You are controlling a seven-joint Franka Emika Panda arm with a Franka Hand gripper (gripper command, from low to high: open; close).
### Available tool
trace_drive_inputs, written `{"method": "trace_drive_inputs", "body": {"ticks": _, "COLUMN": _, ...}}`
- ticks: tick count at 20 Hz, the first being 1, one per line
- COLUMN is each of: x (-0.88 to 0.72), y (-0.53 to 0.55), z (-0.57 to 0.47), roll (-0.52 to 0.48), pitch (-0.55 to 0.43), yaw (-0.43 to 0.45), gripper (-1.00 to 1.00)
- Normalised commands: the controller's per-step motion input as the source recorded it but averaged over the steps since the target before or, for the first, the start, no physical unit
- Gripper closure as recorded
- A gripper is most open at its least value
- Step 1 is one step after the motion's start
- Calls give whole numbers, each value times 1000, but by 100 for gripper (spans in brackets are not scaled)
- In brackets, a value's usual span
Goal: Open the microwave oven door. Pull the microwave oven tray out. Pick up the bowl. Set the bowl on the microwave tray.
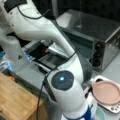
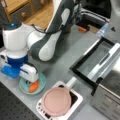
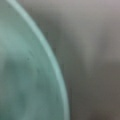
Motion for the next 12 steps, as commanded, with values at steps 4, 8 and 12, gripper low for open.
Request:
{"method": "trace_drive_inputs", "body": {"ticks": 4, "x": 110, "y": -120, "z": -31, "roll": 182, "pitch": -51, "yaw": -21, "gripper": -100}}
{"method": "trace_drive_inputs", "body": {"ticks": 8, "x": 120, "y": -56, "z": -43, "roll": 190, "pitch": -53, "yaw": -40, "gripper": 100}}
{"method": "trace_drive_inputs", "body": {"ticks": 12, "x": 135, "y": -32, "z": -36, "roll": 198, "pitch": -49, "yaw": -50, "gripper": 100}}
